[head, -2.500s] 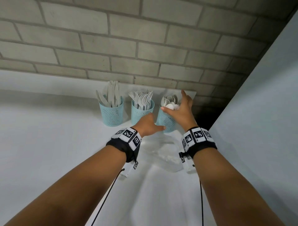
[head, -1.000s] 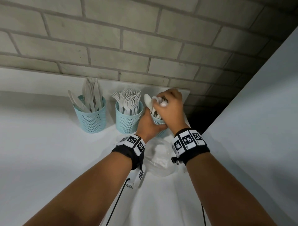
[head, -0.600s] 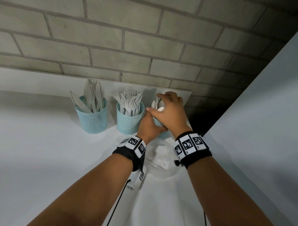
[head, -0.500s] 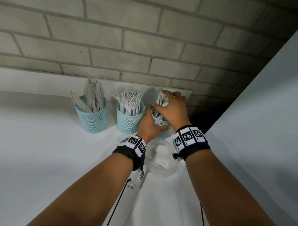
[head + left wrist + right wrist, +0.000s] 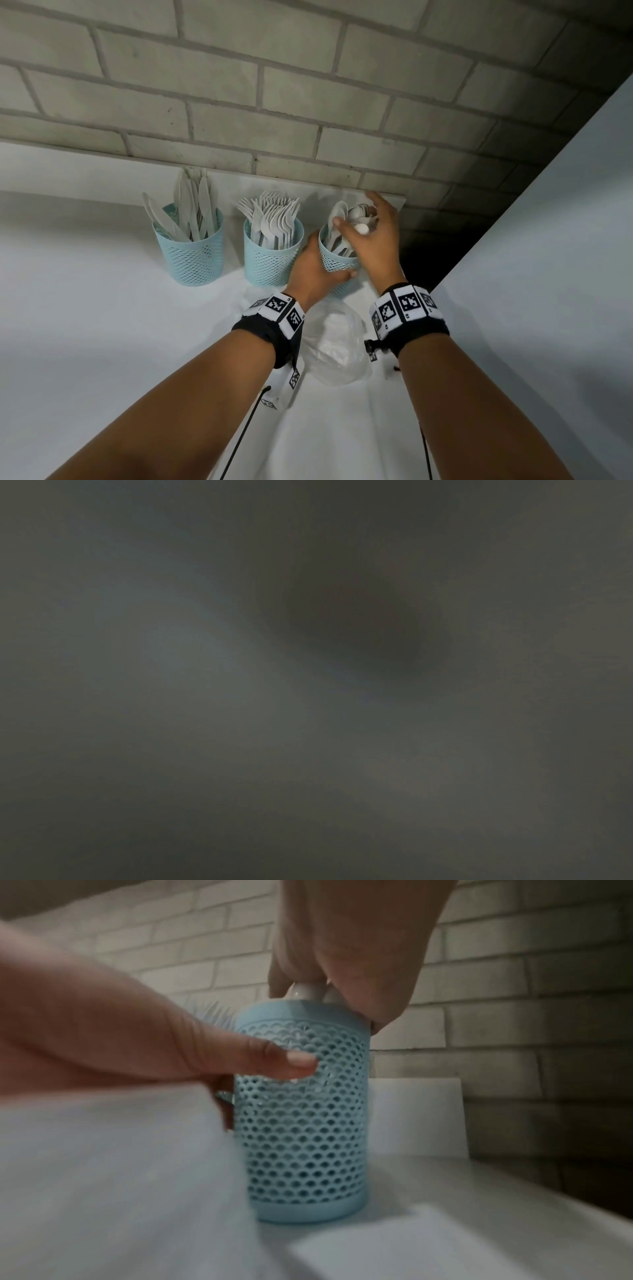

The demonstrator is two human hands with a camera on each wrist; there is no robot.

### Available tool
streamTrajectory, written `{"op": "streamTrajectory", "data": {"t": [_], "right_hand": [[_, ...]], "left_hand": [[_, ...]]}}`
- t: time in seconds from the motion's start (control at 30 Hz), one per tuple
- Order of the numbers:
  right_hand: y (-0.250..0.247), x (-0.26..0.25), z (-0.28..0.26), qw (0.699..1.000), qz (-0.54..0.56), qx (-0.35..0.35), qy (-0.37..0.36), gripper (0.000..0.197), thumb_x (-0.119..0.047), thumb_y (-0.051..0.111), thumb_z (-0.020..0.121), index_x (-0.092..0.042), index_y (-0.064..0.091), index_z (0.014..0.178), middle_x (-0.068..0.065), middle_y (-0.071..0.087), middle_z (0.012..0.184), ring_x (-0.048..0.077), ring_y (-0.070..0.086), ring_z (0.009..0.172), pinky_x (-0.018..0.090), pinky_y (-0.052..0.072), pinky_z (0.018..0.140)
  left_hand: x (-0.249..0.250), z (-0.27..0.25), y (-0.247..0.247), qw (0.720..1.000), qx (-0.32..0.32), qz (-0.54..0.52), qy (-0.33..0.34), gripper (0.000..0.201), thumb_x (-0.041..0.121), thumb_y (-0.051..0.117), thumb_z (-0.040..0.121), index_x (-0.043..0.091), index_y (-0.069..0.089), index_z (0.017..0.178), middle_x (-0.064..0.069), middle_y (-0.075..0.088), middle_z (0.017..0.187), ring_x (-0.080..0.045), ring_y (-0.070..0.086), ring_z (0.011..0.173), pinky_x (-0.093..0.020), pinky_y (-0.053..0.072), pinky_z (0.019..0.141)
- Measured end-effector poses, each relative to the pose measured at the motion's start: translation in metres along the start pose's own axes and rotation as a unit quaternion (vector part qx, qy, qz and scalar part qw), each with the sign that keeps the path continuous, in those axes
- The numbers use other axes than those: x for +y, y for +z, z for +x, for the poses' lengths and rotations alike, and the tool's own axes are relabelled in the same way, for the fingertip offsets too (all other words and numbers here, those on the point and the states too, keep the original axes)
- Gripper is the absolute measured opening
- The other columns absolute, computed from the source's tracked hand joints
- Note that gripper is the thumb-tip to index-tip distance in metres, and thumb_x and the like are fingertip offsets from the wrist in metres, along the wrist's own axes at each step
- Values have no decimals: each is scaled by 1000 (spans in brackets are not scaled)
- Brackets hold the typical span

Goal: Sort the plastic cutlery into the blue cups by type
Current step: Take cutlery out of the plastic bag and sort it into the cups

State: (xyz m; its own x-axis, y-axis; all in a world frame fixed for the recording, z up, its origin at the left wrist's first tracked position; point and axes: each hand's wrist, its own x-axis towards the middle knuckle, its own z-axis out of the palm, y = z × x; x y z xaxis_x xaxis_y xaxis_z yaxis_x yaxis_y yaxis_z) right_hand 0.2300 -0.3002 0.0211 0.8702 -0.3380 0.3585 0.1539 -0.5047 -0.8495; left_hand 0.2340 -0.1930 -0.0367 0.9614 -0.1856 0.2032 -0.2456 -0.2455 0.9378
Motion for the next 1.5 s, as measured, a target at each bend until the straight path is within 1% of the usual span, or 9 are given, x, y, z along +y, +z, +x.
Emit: {"op": "streamTrajectory", "data": {"t": [0.1, 0.23, 0.37, 0.53, 0.83, 1.1, 1.23, 1.33, 1.5], "right_hand": [[2, 4, -9, 989, 117, -18, 85, 101, -27, 83, 67, -34, 19, 145, -5, 42, 135, 11, 48, 122, 27, 44, 101], [2, 9, -13, 988, 134, -9, 82, 115, -16, 83, 67, -33, 3, 148, -12, 34, 126, 4, 45, 118, 21, 40, 99], [11, 16, -19, 983, 155, 5, 97, 114, -15, 85, 64, -35, 10, 147, -22, 35, 124, 4, 48, 118, 28, 44, 103], [15, 23, -15, 987, 130, -10, 92, 81, -23, 86, 62, -21, 43, 130, -2, 62, 119, 11, 62, 107, 40, 52, 95], [7, 17, -7, 992, 78, -51, 84, 74, -25, 84, 66, -13, 44, 127, 3, 64, 116, 16, 63, 106, 42, 52, 94], [-13, -2, -32, 982, 24, -94, 160, 136, -58, 80, 53, -28, -13, 148, 5, 20, 155, 22, 31, 140, 43, 30, 114], [-27, -3, -49, 961, 48, -79, 261, 104, -64, 58, 77, -26, -5, 149, 5, 14, 158, 26, 25, 142, 47, 27, 114], [-38, -5, -62, 931, 29, -94, 352, 73, -65, 29, 90, -22, 17, 148, 8, 36, 144, 29, 46, 122, 44, 40, 100], [-44, -14, -82, 890, -49, -133, 434, 70, -64, 23, 92, -16, 30, 142, 19, 51, 125, 35, 57, 106, 53, 46, 96]], "left_hand": [[0, 0, 0, 1000, -1, 9, 2, 85, 18, 85, 64, 9, 38, 135, -4, 55, 131, -16, 52, 121, -17, 36, 96], [0, 0, 0, 1000, 2, 12, 9, 83, 16, 84, 64, 9, 40, 134, -4, 55, 130, -17, 52, 120, -19, 36, 97], [2, -2, 2, 1000, 10, 15, 7, 78, 14, 80, 68, 9, 40, 135, -6, 53, 131, -18, 51, 121, -21, 37, 99], [2, 0, 1, 999, -18, 34, -35, 75, 16, 77, 74, 9, 36, 137, -6, 51, 134, -21, 50, 123, -22, 36, 99], [18, -7, -16, 984, -111, 108, -92, 69, 26, 67, 84, 11, 30, 141, -8, 52, 136, -24, 48, 127, -32, 38, 103], [32, -39, -42, 949, -193, 240, -71, 49, 35, 59, 89, 6, 50, 127, -13, 60, 122, -29, 55, 116, -34, 43, 98], [35, -63, -60, 919, -207, 321, -93, 72, 46, 54, 90, 5, 29, 143, -15, 42, 144, -32, 37, 134, -38, 31, 110], [21, -72, -75, 911, -196, 337, -132, 80, 58, 49, 87, 9, 23, 145, -17, 36, 147, -37, 33, 135, -48, 30, 110], [13, -84, -96, 928, -117, 302, -186, 83, 63, 37, 89, 16, 7, 150, -16, 11, 156, -41, 13, 142, -54, 18, 114]]}}
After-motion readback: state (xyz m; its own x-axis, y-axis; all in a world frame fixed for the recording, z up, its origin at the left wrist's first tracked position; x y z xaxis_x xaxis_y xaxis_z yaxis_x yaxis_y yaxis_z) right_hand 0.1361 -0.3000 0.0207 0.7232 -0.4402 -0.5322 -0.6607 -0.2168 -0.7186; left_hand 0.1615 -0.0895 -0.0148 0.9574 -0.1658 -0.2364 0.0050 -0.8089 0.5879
